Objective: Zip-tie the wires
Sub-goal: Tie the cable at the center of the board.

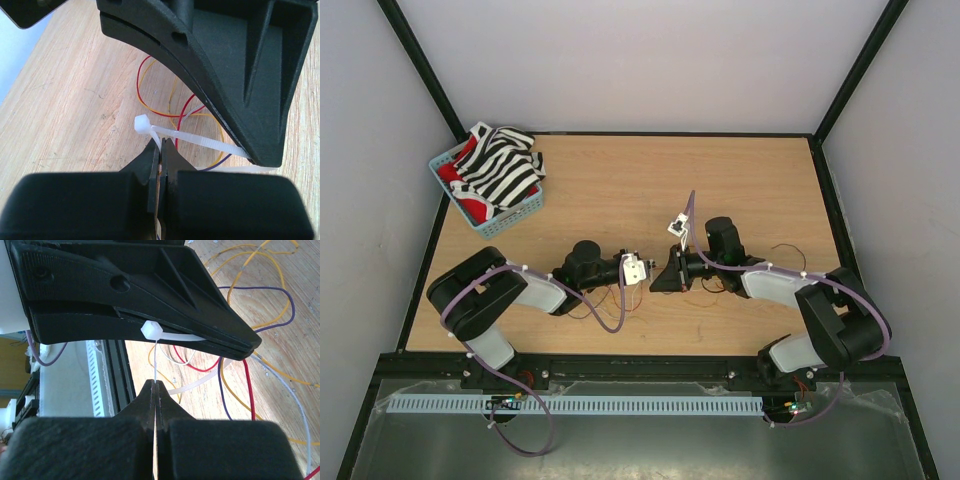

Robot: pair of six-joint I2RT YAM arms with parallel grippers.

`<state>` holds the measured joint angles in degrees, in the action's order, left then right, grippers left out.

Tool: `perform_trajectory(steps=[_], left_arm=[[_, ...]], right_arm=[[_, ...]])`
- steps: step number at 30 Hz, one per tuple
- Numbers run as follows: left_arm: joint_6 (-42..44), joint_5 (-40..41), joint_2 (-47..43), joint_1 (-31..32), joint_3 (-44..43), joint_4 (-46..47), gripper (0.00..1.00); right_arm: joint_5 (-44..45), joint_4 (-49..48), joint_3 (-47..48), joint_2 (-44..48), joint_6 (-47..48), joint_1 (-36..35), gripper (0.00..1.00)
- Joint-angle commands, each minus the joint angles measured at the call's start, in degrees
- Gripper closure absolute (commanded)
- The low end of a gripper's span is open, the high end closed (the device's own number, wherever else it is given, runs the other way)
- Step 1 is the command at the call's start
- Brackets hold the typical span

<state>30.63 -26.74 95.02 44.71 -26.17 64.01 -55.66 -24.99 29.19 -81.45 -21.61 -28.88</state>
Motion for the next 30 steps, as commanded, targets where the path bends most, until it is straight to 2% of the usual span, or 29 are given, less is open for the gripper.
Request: perform_trajectory(steps=[1, 30], left_arm=[[0.19, -0.17, 0.33, 0.12, 0.51, 2.86, 1.0], [-2.53, -1.03, 1.62, -0.96, -0.46, 4.07, 1.0]], right_arm=[[-0.16, -0.12, 1.31, 1.37, 1.29, 0.0, 1.0], [-1.38, 1.07, -0.89, 2.97, 2.58, 0.04, 1.0]])
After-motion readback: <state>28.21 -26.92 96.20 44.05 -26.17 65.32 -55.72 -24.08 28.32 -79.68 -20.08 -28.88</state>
